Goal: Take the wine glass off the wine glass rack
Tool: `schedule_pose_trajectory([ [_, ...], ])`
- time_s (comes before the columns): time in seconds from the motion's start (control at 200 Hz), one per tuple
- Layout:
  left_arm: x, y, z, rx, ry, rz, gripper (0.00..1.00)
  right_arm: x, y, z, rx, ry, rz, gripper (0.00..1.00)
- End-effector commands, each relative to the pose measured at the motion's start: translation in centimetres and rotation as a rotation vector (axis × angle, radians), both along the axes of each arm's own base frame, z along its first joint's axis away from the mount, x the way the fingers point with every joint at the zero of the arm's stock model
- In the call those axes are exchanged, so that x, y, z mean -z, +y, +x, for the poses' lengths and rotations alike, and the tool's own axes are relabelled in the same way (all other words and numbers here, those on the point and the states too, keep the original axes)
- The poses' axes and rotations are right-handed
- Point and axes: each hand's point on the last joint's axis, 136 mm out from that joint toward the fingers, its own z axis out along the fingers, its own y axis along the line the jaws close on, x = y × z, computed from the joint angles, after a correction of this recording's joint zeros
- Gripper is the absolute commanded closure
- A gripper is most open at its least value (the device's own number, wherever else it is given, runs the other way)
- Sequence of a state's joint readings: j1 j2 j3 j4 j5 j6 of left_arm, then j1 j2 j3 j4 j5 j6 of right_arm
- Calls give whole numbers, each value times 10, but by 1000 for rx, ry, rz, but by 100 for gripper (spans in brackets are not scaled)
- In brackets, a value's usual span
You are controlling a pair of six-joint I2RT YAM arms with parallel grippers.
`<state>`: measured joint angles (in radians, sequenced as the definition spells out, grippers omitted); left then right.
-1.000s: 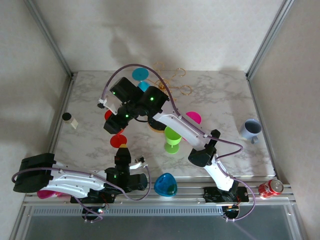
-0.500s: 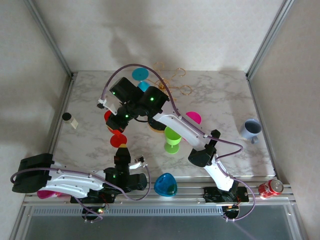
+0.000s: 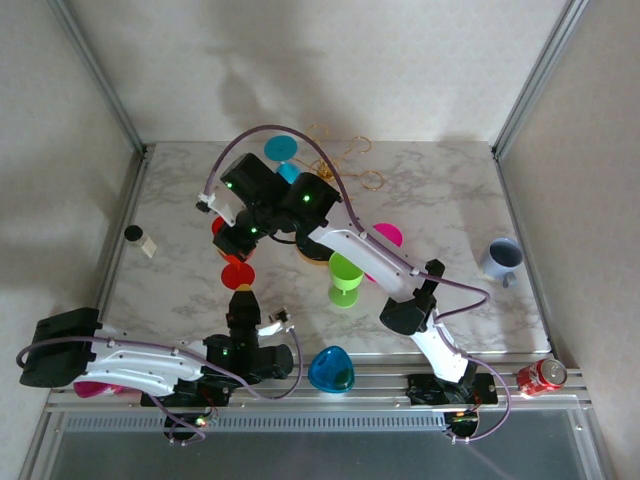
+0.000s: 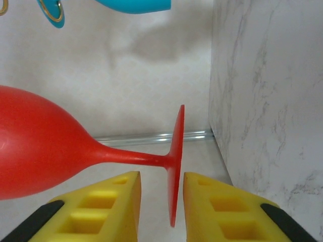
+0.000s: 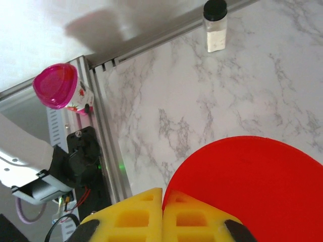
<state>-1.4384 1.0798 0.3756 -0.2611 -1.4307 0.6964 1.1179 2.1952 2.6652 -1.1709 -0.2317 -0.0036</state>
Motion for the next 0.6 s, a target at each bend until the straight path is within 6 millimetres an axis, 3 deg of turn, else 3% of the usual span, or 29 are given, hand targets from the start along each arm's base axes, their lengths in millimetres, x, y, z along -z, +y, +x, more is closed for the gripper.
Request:
schedule_pose_trajectory([
  [0.0, -8, 3, -1, -15, -37, -17, 70, -32, -5, -1, 37, -48, 71, 100],
  [0.4, -16, 8, -2, -20, -49, -98, 63, -65, -25, 28, 228, -153, 132, 100],
  [0.596, -26, 13, -2, -35, -71, -166, 61, -67, -39, 35, 287, -150, 121, 100],
])
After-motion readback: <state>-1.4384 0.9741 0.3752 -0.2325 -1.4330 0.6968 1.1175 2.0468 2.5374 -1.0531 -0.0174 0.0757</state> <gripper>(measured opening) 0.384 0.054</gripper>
